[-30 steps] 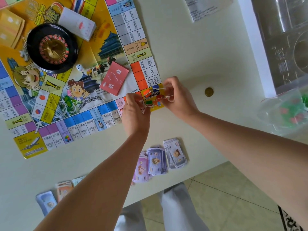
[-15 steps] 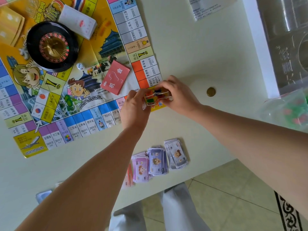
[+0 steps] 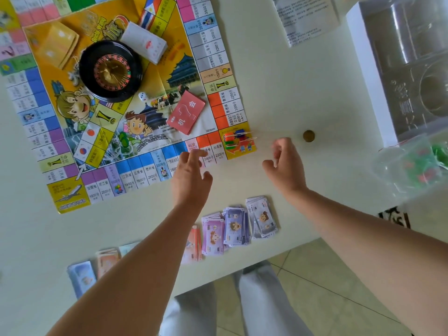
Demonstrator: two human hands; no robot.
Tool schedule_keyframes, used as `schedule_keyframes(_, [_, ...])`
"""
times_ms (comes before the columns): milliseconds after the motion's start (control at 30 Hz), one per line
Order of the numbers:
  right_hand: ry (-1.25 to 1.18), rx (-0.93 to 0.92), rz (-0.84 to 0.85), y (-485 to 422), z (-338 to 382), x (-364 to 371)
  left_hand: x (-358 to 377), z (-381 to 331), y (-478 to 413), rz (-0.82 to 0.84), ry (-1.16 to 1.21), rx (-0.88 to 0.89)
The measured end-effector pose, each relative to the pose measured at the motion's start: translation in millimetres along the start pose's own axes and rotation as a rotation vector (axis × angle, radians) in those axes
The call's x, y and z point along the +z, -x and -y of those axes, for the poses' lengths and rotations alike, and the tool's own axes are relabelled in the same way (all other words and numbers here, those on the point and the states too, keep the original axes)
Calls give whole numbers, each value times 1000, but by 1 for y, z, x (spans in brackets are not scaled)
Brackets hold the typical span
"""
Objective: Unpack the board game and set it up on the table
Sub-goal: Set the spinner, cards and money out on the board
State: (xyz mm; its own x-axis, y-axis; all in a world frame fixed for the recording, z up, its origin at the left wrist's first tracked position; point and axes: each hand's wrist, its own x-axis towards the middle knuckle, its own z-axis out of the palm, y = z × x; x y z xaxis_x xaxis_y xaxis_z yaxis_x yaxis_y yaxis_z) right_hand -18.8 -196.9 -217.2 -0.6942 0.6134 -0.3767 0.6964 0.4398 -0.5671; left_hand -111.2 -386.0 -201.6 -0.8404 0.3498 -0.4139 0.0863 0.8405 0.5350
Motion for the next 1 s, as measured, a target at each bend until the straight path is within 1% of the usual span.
schedule_keyframes(67, [-8,-12,1,26,6,5,-6,10,17,4,12,-26])
schedule_keyframes(233, [-77,-112,237,92,52,42,-28,54,66,-37,120,-132])
schedule_keyframes(367, [-99,-253,398,141,106,99,-56,112,113,-98,190,-236])
schedule_keyframes(467, [-50,-355,527,174,140,142,-74,160,149,-151,210,-405])
schedule_keyframes(533, [22,-446,603,197,162,170,-83,198,173,-193,272,-526])
schedule_keyframes(600, [104,-529,658,218,178,195,-89,235,196,-233,388,-618])
schedule_keyframes(667, [186,-586,713,237,194,220,-94,269,221,-285,573,-734])
schedule_keyframes(733, [270,-648,731,247,204,239,-98,289,240,-327,778,-858])
schedule_keyframes(800, [371,-684,724,253,210,256,-100,304,255,-307,941,-977])
schedule_keyframes(867, [511,-684,703,257,212,269,-96,314,267,-270,979,-1094])
schedule_keyframes(900, [575,-682,681,256,211,272,-92,317,271,-270,960,-1155])
schedule_keyframes(1000, [693,-721,616,264,208,276,-84,317,279,-386,976,-1376])
